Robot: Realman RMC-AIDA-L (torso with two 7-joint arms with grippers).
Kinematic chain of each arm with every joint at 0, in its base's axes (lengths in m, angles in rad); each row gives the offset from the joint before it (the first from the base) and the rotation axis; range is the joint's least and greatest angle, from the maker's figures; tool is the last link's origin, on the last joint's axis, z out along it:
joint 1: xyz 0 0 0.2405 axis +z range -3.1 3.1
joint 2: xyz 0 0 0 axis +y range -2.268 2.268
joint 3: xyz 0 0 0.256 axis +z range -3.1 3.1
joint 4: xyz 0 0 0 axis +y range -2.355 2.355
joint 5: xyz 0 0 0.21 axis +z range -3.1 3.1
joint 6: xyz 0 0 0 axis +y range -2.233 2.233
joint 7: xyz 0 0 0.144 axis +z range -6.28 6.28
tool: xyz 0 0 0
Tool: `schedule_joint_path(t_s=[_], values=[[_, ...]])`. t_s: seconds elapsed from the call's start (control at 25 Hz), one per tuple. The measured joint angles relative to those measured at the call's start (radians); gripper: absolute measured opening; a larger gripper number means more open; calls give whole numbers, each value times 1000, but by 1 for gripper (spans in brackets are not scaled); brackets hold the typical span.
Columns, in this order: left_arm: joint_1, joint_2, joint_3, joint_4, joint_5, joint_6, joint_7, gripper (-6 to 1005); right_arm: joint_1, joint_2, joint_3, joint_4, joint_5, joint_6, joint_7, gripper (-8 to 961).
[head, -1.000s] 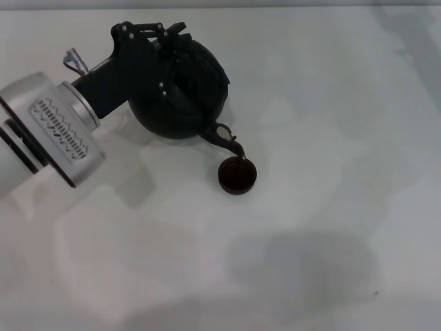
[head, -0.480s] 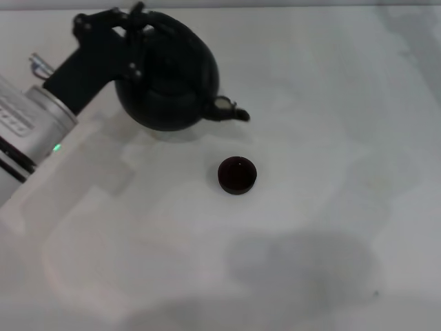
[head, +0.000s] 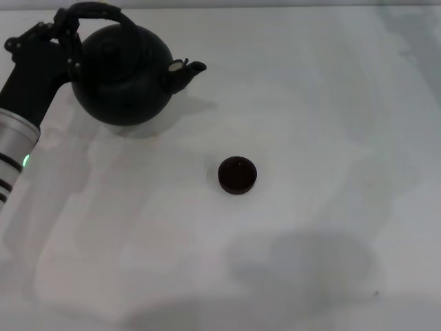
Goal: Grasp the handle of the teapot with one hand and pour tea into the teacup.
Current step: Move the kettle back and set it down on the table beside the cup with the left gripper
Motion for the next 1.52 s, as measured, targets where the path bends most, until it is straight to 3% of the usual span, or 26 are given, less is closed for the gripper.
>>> schedule_joint_path(t_s=[0.76, 1.36, 1.52], values=[[6, -4, 3, 21, -7, -152, -1, 185, 10, 6, -5, 0, -2, -3, 6, 836], [9, -2, 6, 21, -7, -180, 3, 235, 7, 8, -12, 0, -3, 1, 8, 837], [26, -1, 7, 30, -6, -159, 3, 376, 4, 8, -14, 0, -3, 4, 8, 837]])
